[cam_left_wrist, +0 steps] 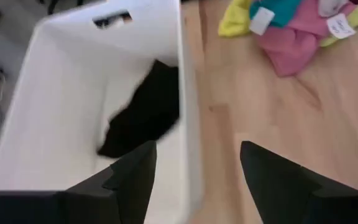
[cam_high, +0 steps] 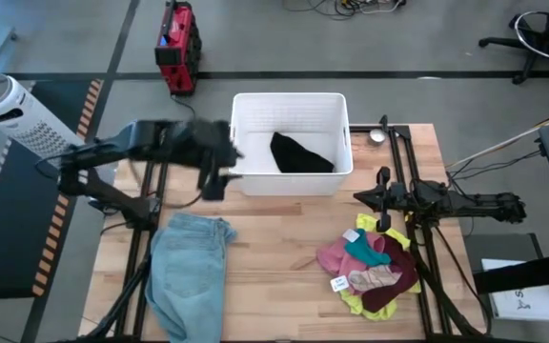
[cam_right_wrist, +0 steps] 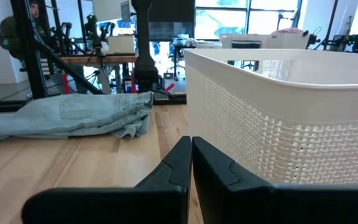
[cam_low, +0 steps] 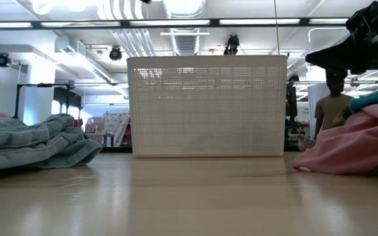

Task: Sort clothes
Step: Put the blue jeans into the white laundry bin

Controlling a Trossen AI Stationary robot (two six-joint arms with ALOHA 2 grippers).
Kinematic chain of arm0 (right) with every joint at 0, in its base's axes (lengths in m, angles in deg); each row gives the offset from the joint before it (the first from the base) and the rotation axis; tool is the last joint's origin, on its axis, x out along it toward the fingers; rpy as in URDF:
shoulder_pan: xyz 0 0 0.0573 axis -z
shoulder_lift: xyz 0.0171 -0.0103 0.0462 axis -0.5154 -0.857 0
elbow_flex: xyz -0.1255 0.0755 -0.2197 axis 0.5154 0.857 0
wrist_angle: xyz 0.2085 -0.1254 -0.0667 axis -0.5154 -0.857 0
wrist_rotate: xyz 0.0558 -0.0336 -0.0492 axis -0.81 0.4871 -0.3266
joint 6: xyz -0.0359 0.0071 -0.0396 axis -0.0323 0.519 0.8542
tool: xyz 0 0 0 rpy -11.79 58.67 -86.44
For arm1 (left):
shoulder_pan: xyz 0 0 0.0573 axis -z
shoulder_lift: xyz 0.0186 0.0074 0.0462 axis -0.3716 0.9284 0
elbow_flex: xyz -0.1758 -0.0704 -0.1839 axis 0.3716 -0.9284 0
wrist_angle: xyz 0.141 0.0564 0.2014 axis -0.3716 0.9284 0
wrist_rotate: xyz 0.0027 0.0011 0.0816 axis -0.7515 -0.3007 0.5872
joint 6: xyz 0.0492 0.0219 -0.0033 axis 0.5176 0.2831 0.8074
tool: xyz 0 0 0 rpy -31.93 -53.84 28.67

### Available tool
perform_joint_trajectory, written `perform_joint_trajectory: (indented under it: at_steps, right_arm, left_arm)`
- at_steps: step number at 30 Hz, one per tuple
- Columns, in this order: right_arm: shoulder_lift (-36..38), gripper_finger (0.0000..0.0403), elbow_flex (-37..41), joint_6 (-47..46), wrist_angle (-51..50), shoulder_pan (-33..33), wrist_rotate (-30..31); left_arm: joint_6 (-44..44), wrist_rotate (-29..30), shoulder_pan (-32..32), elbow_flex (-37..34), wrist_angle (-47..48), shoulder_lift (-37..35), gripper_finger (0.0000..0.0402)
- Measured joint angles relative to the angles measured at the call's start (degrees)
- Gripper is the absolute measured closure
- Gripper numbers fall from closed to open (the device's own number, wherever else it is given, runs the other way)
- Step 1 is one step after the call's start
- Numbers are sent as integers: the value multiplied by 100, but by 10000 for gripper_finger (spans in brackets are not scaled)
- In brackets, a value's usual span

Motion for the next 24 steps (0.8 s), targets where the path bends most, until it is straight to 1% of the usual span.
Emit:
perform_joint_trajectory:
  at_steps: [3,6,8,11,16,20,21,24]
  right_arm:
    - [2,403,0,-1,-4,0,0]
    - [1,403,0,-1,-6,-1,0]
    - [2,403,-1,7,-4,-1,0]
    - [0,403,-1,8,-6,1,0]
    - [2,403,1,4,-7,-1,0]
    - [2,403,0,-14,-12,1,-169]
    - [1,403,-1,-14,-13,1,-246]
    - [1,403,0,-14,-16,-1,-362]
  left_arm:
    - [-1010,284,610,-305,222,-160,177]
    - [-1842,318,1147,-811,248,-274,173]
    - [-2079,319,1446,-1234,254,-310,173]
    - [-2104,317,1711,-1914,266,-300,175]
    - [-1932,326,1706,-2812,135,-204,176]
    - [-1675,286,1530,-3318,-405,-211,170]
    - [-1581,212,1468,-3416,-499,-211,169]
    - [-1437,-293,1202,-3696,-873,-218,164]
